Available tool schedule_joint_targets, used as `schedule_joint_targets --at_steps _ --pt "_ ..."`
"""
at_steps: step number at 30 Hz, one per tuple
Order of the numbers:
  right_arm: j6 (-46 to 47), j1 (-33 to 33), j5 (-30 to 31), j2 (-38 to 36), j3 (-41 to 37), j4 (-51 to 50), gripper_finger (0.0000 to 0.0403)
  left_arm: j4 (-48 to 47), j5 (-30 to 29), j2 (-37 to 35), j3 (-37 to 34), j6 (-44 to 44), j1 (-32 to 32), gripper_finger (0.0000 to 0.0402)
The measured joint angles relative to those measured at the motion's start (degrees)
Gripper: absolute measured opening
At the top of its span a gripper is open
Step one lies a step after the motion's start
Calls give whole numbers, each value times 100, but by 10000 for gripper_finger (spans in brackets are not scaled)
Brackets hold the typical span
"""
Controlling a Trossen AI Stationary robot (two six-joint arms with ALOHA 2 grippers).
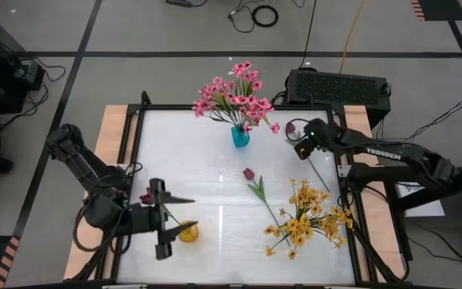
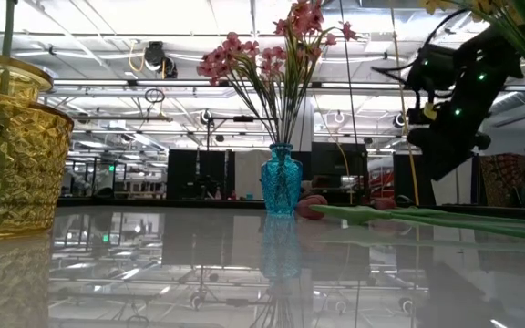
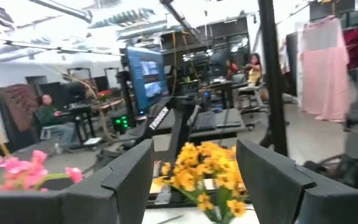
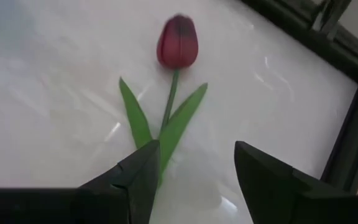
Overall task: Sort flowers into vase by color
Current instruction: Put the top dark red tulip into the yellow vase
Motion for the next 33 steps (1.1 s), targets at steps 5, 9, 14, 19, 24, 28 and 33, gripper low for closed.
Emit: schedule_joint_targets --at_steps 5,9,14,19,24,28,33 --pt "-15 -117 13 546 0 173 199 -1131 141 -411 2 -829 477 235" --pt "-17 -256 27 864 0 81 199 -2250 567 -537 2 -1780 836 235" --pt "-64 -416 48 1068 0 -34 199 -2388 825 -461 0 -1968 1028 235" --pt "-168 -432 -10 1212 1 -18 199 -2379 887 -439 -4 -1968 1068 235" --pt "-257 -430 -310 1419 2 100 199 -2379 1184 -408 -4 -1989 1068 235" --pt "-286 -430 -375 1508 2 121 199 -2406 1248 -325 -4 -2014 1066 235" --pt "-365 -430 -453 1414 2 184 199 -2392 1248 -294 -4 -1972 1077 235"
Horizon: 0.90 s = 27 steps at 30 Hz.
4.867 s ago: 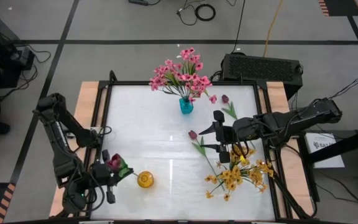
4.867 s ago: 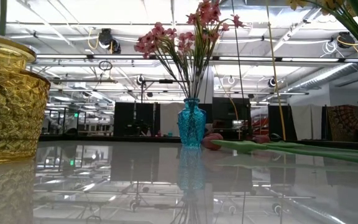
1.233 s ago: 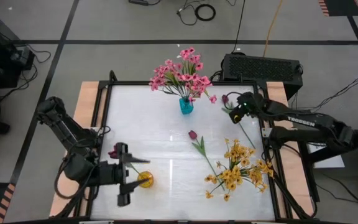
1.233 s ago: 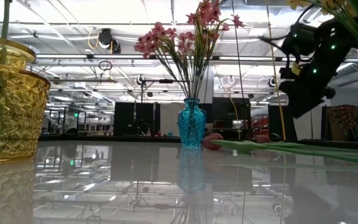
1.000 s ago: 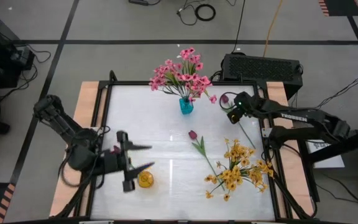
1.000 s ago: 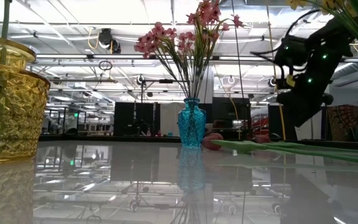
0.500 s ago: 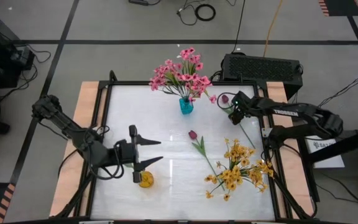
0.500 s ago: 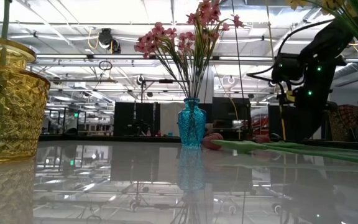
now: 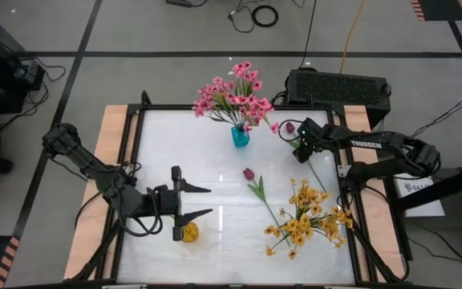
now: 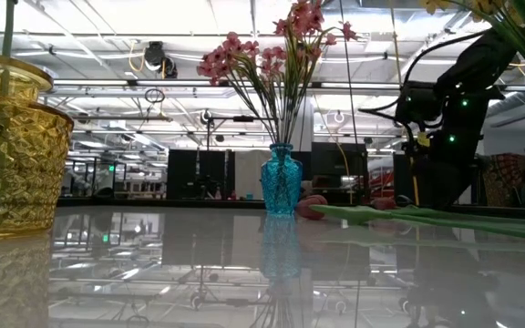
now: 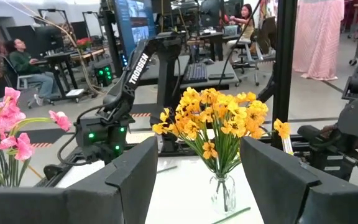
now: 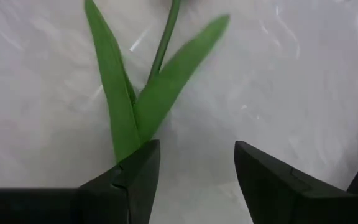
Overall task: Sort flowers into vase by color
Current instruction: Put the top dark red tulip into the yellow vase
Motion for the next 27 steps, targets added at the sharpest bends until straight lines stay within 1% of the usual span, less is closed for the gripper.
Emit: schedule_joint_targets --at_steps 7,12,18,27 --pt "16 6 -162 -676 0 -74 199 4 -2 0 0 0 -2 235" --pt "47 99 -618 -927 2 -82 199 2 -2 0 0 -1 -2 235" --pt "109 317 -586 -769 2 -92 199 -5 105 0 0 -2 -2 235" --pt "92 319 -571 -53 2 -39 199 2 133 155 -4 -4 134 235"
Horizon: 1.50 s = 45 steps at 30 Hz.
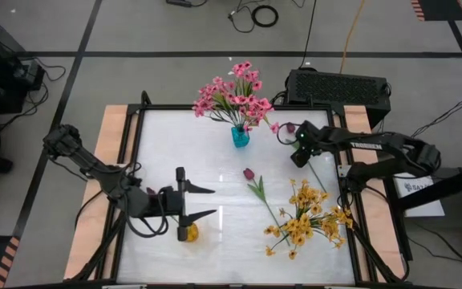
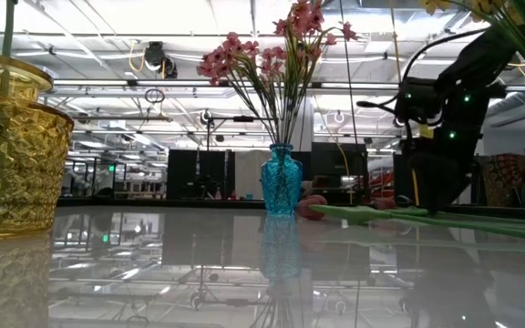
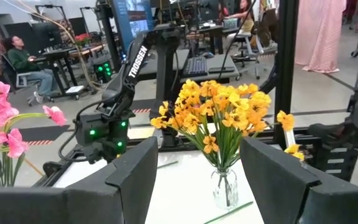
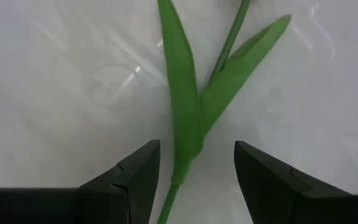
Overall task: Sort flowers into vase by color
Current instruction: Put the top dark red tulip into the yellow vase
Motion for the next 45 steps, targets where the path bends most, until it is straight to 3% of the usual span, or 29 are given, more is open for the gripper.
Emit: schedule_joint_targets --at_steps 7,11,19,24,31,45 --pt "-61 -4 -15 308 25 96 188 -1 2 22 0 -7 60 235" --pt "-66 -7 -58 323 20 102 145 1 2 22 0 -8 59 235" --pt "-170 -16 55 114 -6 58 22 0 2 22 0 -15 53 235" --pt "-304 -15 81 -249 -7 65 11 0 2 22 0 4 56 235" --pt "-341 -15 60 -1265 209 137 4 2 2 22 0 4 56 235" --pt "-310 53 -165 -4413 235 1350 2 55 23 20 0 11 154 235"
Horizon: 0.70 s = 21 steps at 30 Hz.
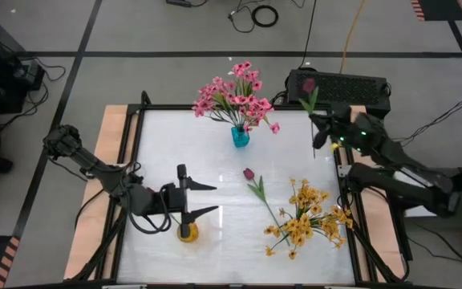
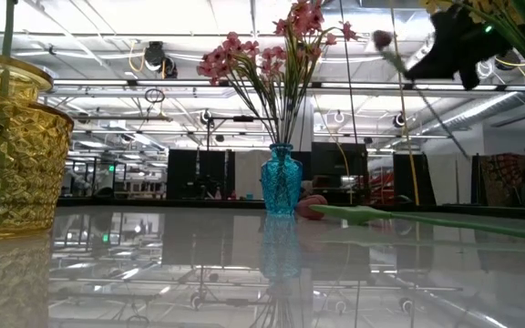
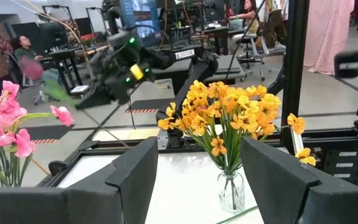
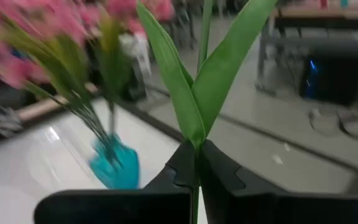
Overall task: Sort flowers into vase by color
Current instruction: Put the top dark red tulip into the yellow vase
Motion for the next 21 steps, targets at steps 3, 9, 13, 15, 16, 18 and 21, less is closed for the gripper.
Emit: schedule_joint_targets --at_steps 3,9,13,15,16,18,21 --pt "0 104 -209 -466 69 -9 2 0 248 1 0 -5 92 235" --pt "525 379 -1591 -924 333 421 2 99 475 48 0 -10 243 235" --pt "786 667 -2281 -969 336 1030 2 100 477 48 0 -145 325 235" --pt "801 834 -2376 -942 336 1219 2 105 477 48 0 -155 344 235" --pt "789 921 -2384 -926 336 1311 2 107 477 48 0 -155 350 235" --pt "764 1107 -2389 -853 336 1524 2 107 479 48 0 -155 375 235" --pt "733 1444 -2396 -621 336 1925 2 143 485 48 0 -157 432 235"
